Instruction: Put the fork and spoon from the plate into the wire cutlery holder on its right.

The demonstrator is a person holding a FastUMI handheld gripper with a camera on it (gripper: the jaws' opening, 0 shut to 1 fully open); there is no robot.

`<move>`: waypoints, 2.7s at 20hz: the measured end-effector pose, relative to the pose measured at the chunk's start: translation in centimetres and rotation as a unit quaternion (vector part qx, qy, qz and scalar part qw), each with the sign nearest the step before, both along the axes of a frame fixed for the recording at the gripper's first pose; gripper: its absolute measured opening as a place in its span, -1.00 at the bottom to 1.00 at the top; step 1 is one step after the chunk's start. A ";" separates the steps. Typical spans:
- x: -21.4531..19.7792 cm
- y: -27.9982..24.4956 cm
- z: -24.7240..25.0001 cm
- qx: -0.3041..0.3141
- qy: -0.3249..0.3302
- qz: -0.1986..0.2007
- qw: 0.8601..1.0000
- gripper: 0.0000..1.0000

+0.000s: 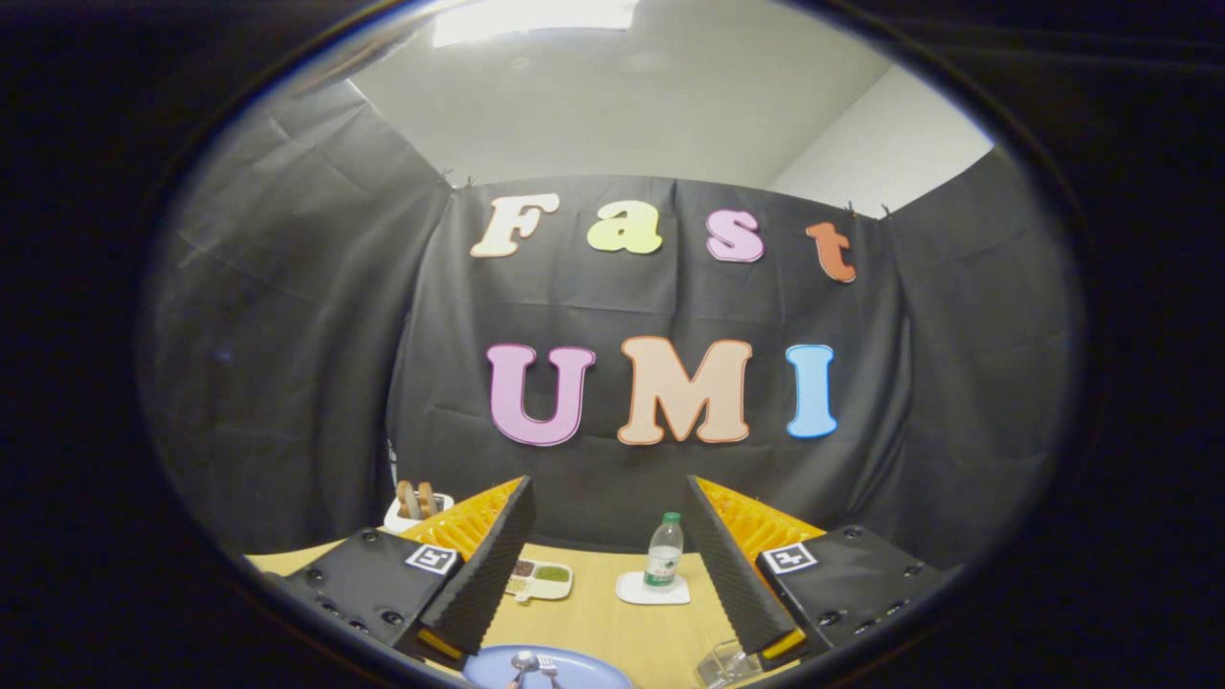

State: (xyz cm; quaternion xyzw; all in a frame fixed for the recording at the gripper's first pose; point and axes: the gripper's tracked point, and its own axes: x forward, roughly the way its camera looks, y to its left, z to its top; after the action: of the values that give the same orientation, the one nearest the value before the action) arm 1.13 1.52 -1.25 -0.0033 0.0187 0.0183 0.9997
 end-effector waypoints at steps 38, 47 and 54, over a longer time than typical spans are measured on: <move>-11.6 3.5 -34.3 -0.094 0.456 0.154 0.872 0.70; -12.6 3.2 -36.0 -0.109 0.474 0.149 0.861 -0.44; -12.1 1.6 -36.1 -0.116 0.484 0.116 0.860 -0.76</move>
State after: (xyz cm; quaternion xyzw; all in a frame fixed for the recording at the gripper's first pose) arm -10.95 3.17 -37.36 -0.1117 0.5015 0.1310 0.8479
